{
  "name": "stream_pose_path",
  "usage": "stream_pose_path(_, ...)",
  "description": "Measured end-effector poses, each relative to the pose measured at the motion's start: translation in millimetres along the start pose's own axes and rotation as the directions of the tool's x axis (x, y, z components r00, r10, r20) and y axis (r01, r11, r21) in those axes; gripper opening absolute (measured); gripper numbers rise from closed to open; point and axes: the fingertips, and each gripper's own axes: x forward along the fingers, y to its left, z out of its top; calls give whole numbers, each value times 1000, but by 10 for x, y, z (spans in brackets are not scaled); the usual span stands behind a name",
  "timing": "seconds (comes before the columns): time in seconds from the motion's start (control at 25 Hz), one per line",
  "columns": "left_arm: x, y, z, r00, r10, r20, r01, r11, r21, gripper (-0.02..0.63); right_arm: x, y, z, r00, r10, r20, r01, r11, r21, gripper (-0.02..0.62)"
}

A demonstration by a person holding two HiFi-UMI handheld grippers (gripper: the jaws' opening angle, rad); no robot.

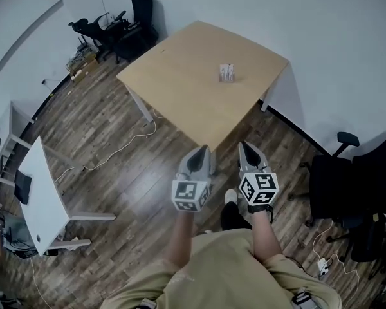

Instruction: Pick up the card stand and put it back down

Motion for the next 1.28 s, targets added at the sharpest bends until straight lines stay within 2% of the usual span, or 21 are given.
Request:
stream_pose_path(0.2, 1008, 167, 215, 1000, -18, -12, 19, 998, 54, 3, 825, -317, 390, 994, 99, 45, -100, 995, 9, 5)
stream_pose_path(0.36, 1642, 209, 307, 1000, -6, 22, 6, 1000, 27, 3, 1260, -773, 651, 990, 118, 77, -121, 992, 28, 5)
stream_pose_path(0.44, 1891, 220, 189, 1000, -10, 1, 10, 1000, 5, 3, 1388, -1028, 651, 991, 111, 79, -115, 992, 46, 5)
stream_pose_path(0.52, 2128, 238, -9, 998, -22, -52, 21, 1000, -17, 3, 1527, -1278, 575, 993, 98, 65, -102, 993, 66, 5)
stream_pose_path(0.68, 2468, 266, -330, 989, -55, -136, 58, 998, 21, 3, 1814, -1664, 386, 997, 68, 22, -70, 991, 110, 5)
stream_pose_path(1.04, 3217, 711, -632, 972, -111, -209, 126, 990, 59, 9, 2468, -2128, -87, 996, 25, -87, -12, 989, 144, 5)
stream_pose_path(1.28, 3738, 1291, -913, 951, -152, -270, 163, 986, 19, 36, 2945, -2441, -514, 984, -18, -177, 46, 987, 156, 5)
